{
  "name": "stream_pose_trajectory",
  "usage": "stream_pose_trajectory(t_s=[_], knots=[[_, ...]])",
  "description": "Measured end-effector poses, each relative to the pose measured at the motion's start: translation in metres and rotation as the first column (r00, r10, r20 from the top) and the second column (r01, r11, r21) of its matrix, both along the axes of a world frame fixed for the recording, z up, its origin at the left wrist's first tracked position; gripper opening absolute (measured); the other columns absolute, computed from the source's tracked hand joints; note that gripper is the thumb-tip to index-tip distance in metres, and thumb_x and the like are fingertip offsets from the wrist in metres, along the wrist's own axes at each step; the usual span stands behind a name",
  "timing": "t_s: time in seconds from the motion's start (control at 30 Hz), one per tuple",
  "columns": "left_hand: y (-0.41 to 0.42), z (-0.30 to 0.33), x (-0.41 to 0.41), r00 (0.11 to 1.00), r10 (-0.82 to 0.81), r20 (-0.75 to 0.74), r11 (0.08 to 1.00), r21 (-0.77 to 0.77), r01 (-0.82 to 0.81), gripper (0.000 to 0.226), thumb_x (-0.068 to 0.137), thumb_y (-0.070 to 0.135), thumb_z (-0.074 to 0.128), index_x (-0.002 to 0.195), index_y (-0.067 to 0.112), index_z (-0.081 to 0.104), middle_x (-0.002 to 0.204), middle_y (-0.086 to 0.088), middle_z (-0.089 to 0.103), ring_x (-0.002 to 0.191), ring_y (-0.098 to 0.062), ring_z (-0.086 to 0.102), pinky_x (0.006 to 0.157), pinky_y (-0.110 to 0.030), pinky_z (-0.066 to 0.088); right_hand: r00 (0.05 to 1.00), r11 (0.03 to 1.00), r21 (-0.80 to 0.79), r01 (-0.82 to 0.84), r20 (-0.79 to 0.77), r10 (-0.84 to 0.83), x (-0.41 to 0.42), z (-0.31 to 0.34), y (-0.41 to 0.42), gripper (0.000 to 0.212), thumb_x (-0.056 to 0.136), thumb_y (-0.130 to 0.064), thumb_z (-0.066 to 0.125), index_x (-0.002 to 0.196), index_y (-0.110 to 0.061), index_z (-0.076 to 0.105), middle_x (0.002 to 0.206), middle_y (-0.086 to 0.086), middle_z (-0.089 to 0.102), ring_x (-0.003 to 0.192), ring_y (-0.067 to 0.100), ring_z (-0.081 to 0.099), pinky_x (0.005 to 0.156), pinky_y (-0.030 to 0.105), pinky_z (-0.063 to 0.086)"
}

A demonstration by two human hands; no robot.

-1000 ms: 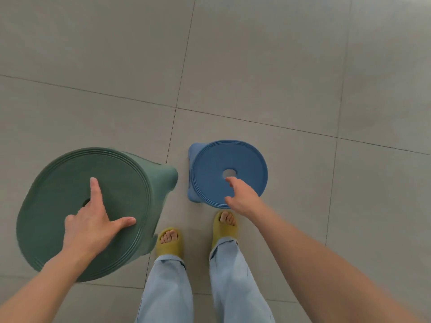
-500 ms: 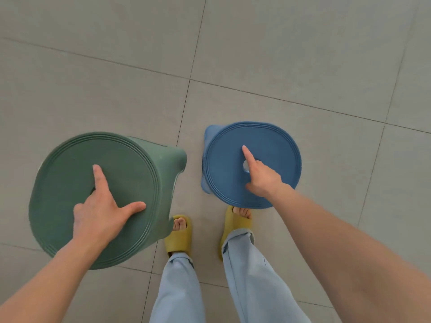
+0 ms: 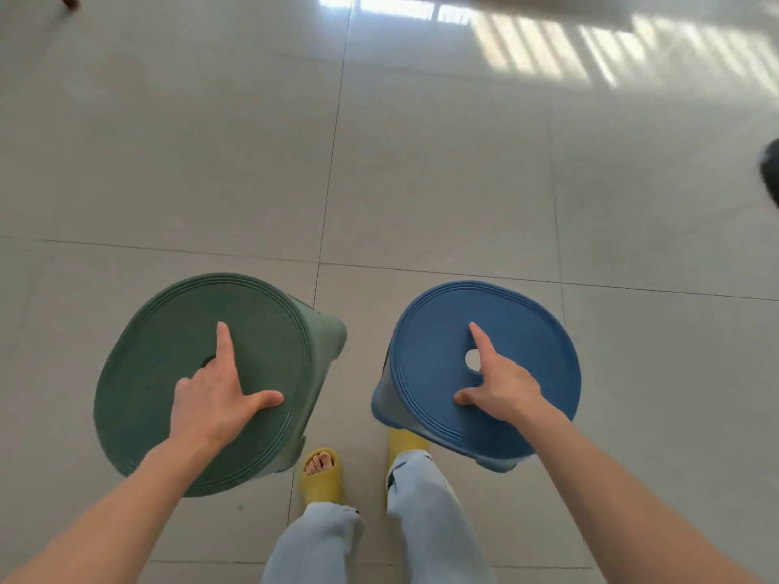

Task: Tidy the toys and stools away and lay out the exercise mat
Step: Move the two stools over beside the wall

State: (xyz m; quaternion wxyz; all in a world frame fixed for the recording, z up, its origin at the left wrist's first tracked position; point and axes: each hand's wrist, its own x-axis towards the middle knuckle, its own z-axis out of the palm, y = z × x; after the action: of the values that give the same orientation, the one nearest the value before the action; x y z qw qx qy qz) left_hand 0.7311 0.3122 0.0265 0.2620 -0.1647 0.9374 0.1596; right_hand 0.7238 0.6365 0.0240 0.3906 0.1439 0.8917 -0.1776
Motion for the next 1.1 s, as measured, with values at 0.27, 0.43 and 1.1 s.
stream_pose_trajectory(t_s=[0.27, 0.43, 1.1], knots=[[0.009, 0.115, -0.006, 0.965, -0.155, -0.211, 0.983, 0.064, 0.172, 0.113, 0.070, 0.049, 0.074, 0.150, 0.021, -0.002, 0.126, -0.016, 0.058, 0.112, -0.036, 0.057, 0.086, -0.042, 0.045, 0.932, 0.959, -0.017, 0.284, -0.231, -0.280, 0.076, 0.119, 0.009, 0.086, 0.080, -0.039, 0.065, 0.143, -0.034, 0.008, 0.103, -0.002, 0.055, 0.103, 0.027, 0.056, 0.085, 0.038, 0.042], [0.030, 0.167, -0.009, 0.925, -0.236, -0.298, 0.958, 0.089, 0.273, 0.105, 0.071, 0.045, 0.074, 0.149, 0.023, 0.008, 0.125, -0.016, 0.059, 0.111, -0.037, 0.057, 0.089, -0.042, 0.044, 0.836, 0.875, -0.056, 0.482, -0.269, -0.478, 0.117, 0.170, 0.028, 0.059, 0.080, -0.041, 0.066, 0.123, -0.020, 0.031, 0.118, 0.003, 0.054, 0.106, 0.027, 0.053, 0.088, 0.038, 0.041], [0.286, 0.217, -0.001, 0.780, -0.545, -0.307, 0.803, 0.074, 0.591, 0.079, 0.076, 0.056, 0.064, 0.144, 0.033, 0.030, 0.122, -0.008, 0.060, 0.117, -0.029, 0.054, 0.090, -0.037, 0.043, 0.505, 0.547, -0.297, 0.783, -0.209, -0.837, 0.224, 0.222, 0.227, 0.046, 0.067, -0.041, 0.078, 0.063, -0.016, 0.040, 0.060, -0.003, 0.041, 0.049, 0.014, 0.037, 0.043, 0.024, 0.028]])
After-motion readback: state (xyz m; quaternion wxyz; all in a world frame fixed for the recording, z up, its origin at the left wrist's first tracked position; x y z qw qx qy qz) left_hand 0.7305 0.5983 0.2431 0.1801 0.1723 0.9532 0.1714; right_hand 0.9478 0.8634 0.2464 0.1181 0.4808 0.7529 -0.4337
